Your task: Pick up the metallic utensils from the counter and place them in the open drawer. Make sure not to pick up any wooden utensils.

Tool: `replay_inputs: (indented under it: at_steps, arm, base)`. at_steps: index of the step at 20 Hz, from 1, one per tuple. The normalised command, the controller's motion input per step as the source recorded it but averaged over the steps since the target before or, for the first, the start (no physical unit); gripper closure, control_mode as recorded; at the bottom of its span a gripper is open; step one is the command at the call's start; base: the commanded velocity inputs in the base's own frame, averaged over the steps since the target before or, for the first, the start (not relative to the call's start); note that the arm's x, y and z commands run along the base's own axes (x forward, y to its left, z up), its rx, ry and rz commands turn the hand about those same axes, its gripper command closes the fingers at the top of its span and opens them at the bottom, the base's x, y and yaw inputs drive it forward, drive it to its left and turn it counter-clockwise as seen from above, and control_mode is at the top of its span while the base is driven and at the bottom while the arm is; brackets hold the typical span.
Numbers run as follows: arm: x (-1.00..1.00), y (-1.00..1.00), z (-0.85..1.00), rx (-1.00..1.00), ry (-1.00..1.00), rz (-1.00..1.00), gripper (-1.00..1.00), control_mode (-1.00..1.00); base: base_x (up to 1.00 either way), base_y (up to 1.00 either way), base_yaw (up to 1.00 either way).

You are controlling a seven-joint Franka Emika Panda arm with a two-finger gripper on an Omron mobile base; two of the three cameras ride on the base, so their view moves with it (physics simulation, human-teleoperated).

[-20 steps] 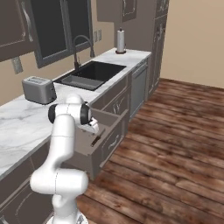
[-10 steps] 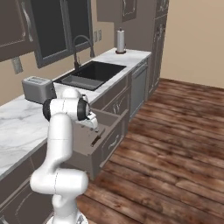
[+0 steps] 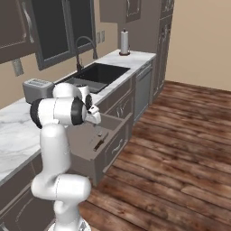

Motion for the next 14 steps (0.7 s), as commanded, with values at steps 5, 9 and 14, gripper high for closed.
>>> replay_inputs:
  at_steps: [5, 9, 14]
  arm:
    - [-0.62, -0.47, 1.0, 0.02, -0.07, -0.03, -1.0, -1.0]
    - [-0.99, -0.63, 0.86, 0.14, -0.2, -0.02, -1.0, -1.0]
    - [-1.0, -0.33, 0.91, 0.08, -0.2, -0.03, -1.0, -1.0]
  base:
    - [0.0, 0.0, 0.0]
    - [0.0, 0.0, 0.0]
    - [0.0, 0.0, 0.0]
